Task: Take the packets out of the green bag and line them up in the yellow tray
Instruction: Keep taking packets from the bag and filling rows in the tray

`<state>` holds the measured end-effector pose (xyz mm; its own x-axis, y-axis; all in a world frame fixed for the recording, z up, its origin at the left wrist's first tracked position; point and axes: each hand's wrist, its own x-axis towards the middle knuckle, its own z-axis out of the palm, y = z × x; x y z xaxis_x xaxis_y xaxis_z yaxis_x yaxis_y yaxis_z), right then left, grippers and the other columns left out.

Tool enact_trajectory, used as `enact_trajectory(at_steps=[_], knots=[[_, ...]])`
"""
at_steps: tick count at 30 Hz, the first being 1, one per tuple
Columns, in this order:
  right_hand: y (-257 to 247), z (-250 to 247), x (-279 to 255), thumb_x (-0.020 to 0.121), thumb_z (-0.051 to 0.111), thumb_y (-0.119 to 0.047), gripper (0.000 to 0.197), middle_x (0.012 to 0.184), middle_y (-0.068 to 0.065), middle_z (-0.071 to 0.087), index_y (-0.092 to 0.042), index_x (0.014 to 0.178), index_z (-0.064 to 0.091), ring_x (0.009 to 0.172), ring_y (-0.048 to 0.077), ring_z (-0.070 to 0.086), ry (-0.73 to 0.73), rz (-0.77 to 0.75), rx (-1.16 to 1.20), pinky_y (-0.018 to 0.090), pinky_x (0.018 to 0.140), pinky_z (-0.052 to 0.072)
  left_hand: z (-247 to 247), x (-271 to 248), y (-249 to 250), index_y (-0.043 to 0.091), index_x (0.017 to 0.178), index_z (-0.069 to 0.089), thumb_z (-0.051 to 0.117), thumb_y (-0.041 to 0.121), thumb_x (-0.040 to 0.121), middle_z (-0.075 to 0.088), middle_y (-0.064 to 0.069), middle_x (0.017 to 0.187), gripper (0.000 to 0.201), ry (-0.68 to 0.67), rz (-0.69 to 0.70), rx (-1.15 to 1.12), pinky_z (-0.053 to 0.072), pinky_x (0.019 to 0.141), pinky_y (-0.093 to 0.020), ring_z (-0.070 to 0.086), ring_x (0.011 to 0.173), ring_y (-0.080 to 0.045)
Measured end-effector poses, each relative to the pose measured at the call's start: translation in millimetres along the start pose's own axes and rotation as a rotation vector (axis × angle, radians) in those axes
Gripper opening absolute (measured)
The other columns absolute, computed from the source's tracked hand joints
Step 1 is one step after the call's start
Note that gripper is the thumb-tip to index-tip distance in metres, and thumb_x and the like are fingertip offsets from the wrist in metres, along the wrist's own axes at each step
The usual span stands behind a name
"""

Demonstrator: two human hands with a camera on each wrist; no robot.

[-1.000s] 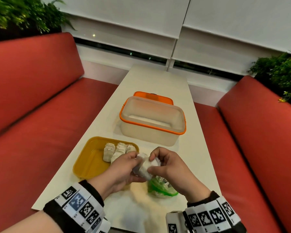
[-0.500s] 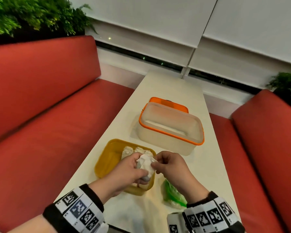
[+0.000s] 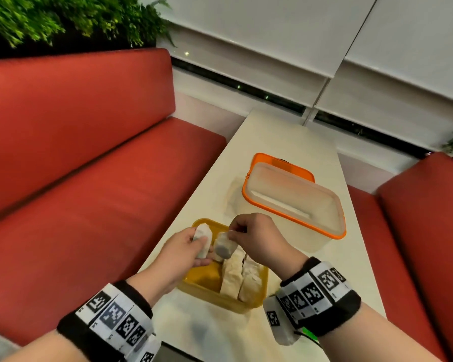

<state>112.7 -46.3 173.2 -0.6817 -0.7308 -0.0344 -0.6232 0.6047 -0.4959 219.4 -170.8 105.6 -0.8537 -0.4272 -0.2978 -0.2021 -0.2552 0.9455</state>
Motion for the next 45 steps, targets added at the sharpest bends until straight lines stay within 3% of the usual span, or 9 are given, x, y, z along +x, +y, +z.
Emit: enact_trajectory(at_steps=[4, 8, 12, 19, 26, 31, 35, 39, 45], knots=[[6.0, 17.7, 17.4, 0.086, 0.060, -0.014, 0.009, 0.075, 0.000, 0.060, -0.012, 0.084, 0.068, 0.072, 0.016, 0.053, -0.105, 0.014, -0.121, 0.026, 0.062, 0.041, -11.5, 1.7, -4.5, 0.019, 0.100, 0.058, 0.045, 0.007, 0.097, 0.069, -0.014, 0.094, 0.017, 0.017, -0.014, -0.008, 0.058, 0.070, -0.027, 0.070, 0.082, -0.022], [11.5, 37.8, 31.6, 0.084, 0.060, -0.013, 0.007, 0.075, 0.000, 0.059, -0.013, 0.082, 0.067, 0.073, 0.018, 0.052, -0.195, 0.043, -0.182, 0.029, 0.066, 0.043, -16.2, 3.3, -9.1, 0.016, 0.100, 0.058, 0.046, 0.006, 0.096, 0.069, -0.015, 0.093, 0.016, 0.006, -0.026, 0.003, 0.058, 0.076, -0.033, 0.070, 0.082, -0.023], [14.6, 52.9, 41.9, 0.080, 0.060, -0.011, 0.009, 0.082, 0.002, 0.064, -0.019, 0.077, 0.064, 0.076, 0.019, 0.056, -0.273, 0.111, -0.237, 0.030, 0.066, 0.047, -17.5, 4.2, -11.6, 0.016, 0.101, 0.059, 0.047, 0.007, 0.096, 0.069, -0.013, 0.094, 0.016, -0.010, -0.051, 0.021, 0.058, 0.076, -0.031, 0.070, 0.085, -0.023], [18.4, 57.6, 48.3, 0.078, 0.055, -0.009, 0.016, 0.086, 0.002, 0.063, -0.024, 0.073, 0.059, 0.081, 0.022, 0.059, -0.284, 0.166, -0.318, 0.027, 0.063, 0.044, -17.3, 5.5, -16.8, 0.013, 0.107, 0.058, 0.048, 0.009, 0.096, 0.069, -0.013, 0.095, 0.016, -0.043, -0.071, 0.017, 0.058, 0.075, -0.029, 0.071, 0.085, -0.022], [8.4, 53.0, 42.1, 0.080, 0.050, -0.005, 0.024, 0.097, 0.005, 0.063, -0.016, 0.098, 0.064, 0.086, 0.026, 0.061, -0.241, 0.179, -0.422, 0.033, 0.074, 0.053, -16.0, 5.1, -18.8, 0.014, 0.108, 0.058, 0.044, 0.012, 0.098, 0.069, -0.013, 0.096, 0.017, -0.052, -0.085, 0.013, 0.057, 0.075, -0.029, 0.070, 0.087, -0.022], [-6.3, 31.0, 40.4, 0.083, 0.050, -0.006, 0.031, 0.108, 0.006, 0.066, -0.013, 0.108, 0.067, 0.094, 0.019, 0.059, -0.218, 0.130, -0.179, 0.028, 0.080, 0.050, -12.8, 4.3, -18.5, 0.007, 0.100, 0.060, 0.042, 0.012, 0.099, 0.067, -0.013, 0.094, 0.018, -0.069, -0.068, 0.023, 0.056, 0.069, -0.025, 0.068, 0.084, -0.022], [-17.1, 20.0, 33.5, 0.084, 0.064, -0.015, 0.024, 0.100, 0.006, 0.067, -0.012, 0.107, 0.068, 0.084, 0.012, 0.054, -0.294, 0.106, 0.084, 0.021, 0.072, 0.043, -7.4, 3.5, -16.3, 0.010, 0.098, 0.061, 0.042, 0.012, 0.099, 0.066, -0.011, 0.095, 0.020, -0.094, -0.053, 0.037, 0.056, 0.069, -0.024, 0.068, 0.082, -0.018], [-16.8, 17.5, 28.2, 0.084, 0.066, -0.014, 0.011, 0.081, 0.002, 0.060, -0.009, 0.094, 0.068, 0.063, 0.006, 0.047, -0.206, 0.030, 0.056, 0.016, 0.054, 0.037, -3.2, 3.0, -12.7, 0.011, 0.101, 0.061, 0.042, 0.012, 0.099, 0.066, -0.012, 0.102, 0.019, -0.116, -0.041, 0.051, 0.057, 0.073, -0.025, 0.069, 0.088, -0.020], [-8.9, 17.0, 26.3, 0.084, 0.066, -0.013, 0.013, 0.073, -0.005, 0.054, -0.011, 0.096, 0.069, 0.062, 0.005, 0.046, -0.162, 0.022, 0.013, 0.012, 0.052, 0.034, -6.7, 4.3, -19.5, 0.018, 0.097, 0.065, 0.051, 0.016, 0.096, 0.069, -0.005, 0.102, 0.015, -0.096, -0.028, 0.113, 0.054, 0.079, -0.026, 0.065, 0.097, -0.015]])
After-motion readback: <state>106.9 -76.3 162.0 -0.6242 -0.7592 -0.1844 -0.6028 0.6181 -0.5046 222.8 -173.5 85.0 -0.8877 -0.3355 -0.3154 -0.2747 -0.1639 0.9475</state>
